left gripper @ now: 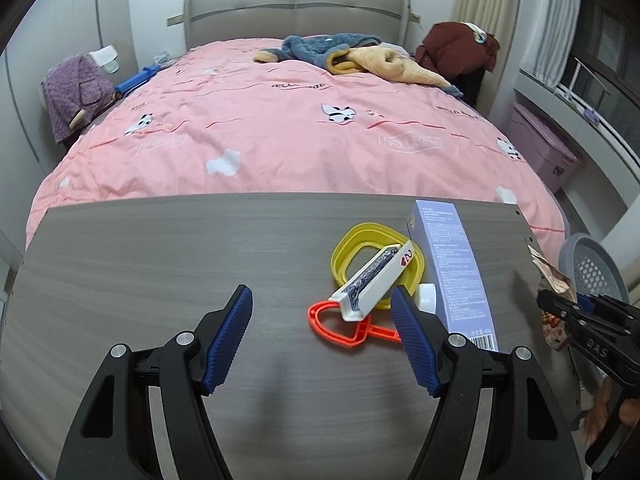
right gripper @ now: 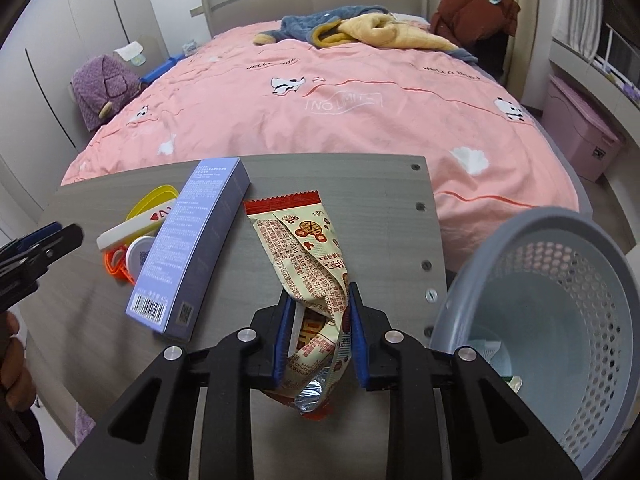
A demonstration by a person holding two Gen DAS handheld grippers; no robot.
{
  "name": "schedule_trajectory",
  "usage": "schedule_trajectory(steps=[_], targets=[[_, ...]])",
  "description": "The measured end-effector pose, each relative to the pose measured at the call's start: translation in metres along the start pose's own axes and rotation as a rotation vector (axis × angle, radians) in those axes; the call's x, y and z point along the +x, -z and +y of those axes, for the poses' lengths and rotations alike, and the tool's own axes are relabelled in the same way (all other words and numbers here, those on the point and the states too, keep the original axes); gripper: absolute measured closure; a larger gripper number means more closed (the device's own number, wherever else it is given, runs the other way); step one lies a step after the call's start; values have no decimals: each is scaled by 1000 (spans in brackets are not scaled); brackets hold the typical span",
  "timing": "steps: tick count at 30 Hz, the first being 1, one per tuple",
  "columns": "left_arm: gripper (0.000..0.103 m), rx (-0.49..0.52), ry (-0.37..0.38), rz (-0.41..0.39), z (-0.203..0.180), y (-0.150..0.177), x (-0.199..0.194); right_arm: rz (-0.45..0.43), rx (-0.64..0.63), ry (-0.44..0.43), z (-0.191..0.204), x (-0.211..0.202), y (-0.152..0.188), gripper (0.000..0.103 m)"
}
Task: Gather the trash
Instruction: 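Grasp the snack wrapper with the right gripper and lift it, then grasp the white tube with the left gripper while the right gripper holds the wrapper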
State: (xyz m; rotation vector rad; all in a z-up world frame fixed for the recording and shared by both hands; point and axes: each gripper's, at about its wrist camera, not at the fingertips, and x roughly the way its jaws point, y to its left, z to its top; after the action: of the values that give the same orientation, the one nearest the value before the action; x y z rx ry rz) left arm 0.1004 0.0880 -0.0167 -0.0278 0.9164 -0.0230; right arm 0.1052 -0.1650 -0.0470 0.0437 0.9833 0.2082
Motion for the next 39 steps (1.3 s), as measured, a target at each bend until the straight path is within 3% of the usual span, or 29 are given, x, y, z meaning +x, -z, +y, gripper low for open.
schedule_trajectory(steps=[7,16,27,39], targets=[[34,123,33,41,-15,-13,27,-15,50,12,-7,-14,12,77],[34,208,45,64,-24,-23,47,-20,70,-2,-8,-17,12,77],[35,239,57,85,-26,-21,59,-21,80,-13,-10,-18,12,77],[71,248,85,105,-30,-20,65,-17,94,-20,-13,-18,12,77]])
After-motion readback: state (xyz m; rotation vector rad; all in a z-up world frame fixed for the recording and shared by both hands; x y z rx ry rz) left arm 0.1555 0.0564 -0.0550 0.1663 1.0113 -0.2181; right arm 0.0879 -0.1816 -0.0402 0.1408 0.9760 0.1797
